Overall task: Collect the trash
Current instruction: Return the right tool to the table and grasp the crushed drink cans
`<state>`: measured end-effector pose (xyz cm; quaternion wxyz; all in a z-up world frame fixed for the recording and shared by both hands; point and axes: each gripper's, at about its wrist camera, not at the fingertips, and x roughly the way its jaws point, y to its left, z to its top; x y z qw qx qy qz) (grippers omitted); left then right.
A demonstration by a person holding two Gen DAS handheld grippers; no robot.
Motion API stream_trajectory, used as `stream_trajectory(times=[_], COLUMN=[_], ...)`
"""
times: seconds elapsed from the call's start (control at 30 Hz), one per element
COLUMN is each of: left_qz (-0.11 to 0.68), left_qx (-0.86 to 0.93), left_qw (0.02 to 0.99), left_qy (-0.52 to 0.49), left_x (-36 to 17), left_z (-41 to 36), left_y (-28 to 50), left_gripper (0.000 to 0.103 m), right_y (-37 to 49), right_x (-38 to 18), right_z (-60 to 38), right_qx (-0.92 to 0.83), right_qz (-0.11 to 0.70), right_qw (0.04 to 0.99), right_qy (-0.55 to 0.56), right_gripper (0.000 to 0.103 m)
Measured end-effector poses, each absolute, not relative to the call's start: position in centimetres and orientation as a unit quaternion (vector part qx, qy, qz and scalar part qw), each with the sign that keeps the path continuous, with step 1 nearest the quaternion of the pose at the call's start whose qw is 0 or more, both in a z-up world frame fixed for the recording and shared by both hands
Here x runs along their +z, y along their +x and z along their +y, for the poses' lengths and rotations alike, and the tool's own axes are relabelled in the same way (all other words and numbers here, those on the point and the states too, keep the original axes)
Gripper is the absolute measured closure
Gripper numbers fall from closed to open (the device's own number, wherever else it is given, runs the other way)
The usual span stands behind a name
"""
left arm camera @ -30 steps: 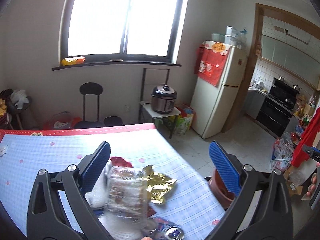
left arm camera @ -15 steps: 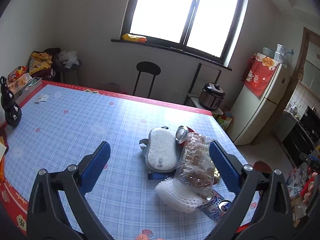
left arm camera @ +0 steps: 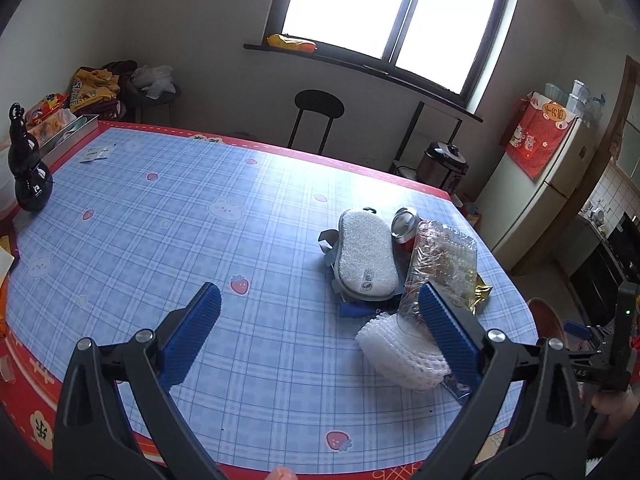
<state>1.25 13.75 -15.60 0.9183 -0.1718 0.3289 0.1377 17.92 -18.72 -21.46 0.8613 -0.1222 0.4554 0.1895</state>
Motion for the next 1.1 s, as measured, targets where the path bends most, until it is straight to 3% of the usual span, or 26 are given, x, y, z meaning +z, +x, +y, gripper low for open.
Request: stream_trajectory(times=[0.2, 0.5, 1.1], left_qz=[0.345, 0.371, 0.424], left_qx=[0.134, 0.121, 0.077], left_qw=[0.91, 0.901, 0.885], left_qy=[-0.188, -0.191, -0.177], left_x=[-17.4, -19.0, -20.8], left_z=[14.8, 14.6, 10.4], left_y=[1.1, 1.6, 2.6], left_gripper=[0.006, 0.006, 0.006], right_y=[17.0, 16.8, 16.3], right_x=[-26.6, -29.4, -29.2], right_z=[-16.1, -15.0, -16.3], right_qx=[0.213, 0.197, 0.192], right_qz=[0.525, 0.57, 0.571], right_qw=[0.814, 0.79, 0.795], right_qy=[-0.133, -0.11, -0.071], right_gripper=[0.023, 0.038, 0.043])
